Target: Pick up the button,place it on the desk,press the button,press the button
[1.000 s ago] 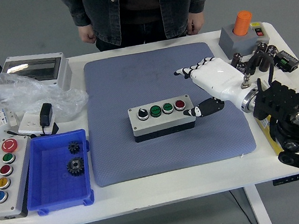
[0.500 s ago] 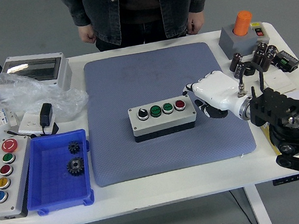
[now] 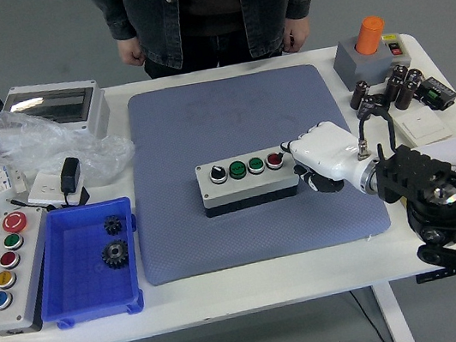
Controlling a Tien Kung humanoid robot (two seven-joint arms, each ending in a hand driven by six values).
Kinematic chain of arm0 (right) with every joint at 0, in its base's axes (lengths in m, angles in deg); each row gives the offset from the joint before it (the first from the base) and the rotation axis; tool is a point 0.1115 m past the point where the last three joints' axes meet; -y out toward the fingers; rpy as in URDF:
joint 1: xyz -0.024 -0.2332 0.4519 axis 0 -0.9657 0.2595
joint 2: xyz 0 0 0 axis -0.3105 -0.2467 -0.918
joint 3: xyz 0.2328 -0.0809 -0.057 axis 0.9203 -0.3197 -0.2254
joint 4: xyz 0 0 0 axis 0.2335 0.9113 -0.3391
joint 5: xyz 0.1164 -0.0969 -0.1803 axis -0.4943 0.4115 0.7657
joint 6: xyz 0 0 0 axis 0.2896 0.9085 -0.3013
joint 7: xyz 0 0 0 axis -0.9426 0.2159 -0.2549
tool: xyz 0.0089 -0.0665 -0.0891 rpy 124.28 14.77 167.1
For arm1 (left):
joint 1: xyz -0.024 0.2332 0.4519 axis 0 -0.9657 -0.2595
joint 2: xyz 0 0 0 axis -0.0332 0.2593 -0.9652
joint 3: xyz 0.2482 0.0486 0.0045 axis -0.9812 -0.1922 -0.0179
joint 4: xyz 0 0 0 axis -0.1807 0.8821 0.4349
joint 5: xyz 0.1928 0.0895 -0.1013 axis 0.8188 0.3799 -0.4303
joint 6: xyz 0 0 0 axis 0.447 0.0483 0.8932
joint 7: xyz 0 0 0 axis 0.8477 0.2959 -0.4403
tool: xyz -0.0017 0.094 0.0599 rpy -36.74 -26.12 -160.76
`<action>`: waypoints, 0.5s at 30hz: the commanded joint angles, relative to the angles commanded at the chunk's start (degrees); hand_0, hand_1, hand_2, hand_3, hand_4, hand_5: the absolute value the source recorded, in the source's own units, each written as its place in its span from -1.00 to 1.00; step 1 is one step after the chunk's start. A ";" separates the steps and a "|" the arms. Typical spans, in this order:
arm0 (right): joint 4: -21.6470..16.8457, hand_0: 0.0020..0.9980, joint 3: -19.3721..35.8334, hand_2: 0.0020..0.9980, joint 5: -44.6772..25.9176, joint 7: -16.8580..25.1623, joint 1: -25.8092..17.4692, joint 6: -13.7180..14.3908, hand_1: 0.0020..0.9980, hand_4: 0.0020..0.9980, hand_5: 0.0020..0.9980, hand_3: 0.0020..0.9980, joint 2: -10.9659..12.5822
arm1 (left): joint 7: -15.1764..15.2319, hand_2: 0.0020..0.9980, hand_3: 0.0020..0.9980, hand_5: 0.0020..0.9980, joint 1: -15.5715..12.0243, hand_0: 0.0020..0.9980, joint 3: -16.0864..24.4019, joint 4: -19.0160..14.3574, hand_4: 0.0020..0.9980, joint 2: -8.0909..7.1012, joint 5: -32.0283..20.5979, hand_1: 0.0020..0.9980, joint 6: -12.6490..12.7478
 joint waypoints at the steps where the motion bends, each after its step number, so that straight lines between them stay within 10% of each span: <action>1: 0.18 0.19 -0.22 -0.57 -0.03 0.01 0.06 0.01 -0.10 -0.32 -1.00 0.47 -0.13 | 0.01 0.23 0.27 -0.19 0.01 0.33 0.05 -0.01 0.18 0.00 0.06 0.37 0.01; 15: 0.23 0.16 -1.26 -0.57 -1.05 0.76 0.23 0.84 -0.11 -0.32 -1.00 0.45 -0.48 | 0.02 0.23 0.27 -0.18 0.04 0.34 0.08 -0.04 0.18 -0.02 0.12 0.37 0.09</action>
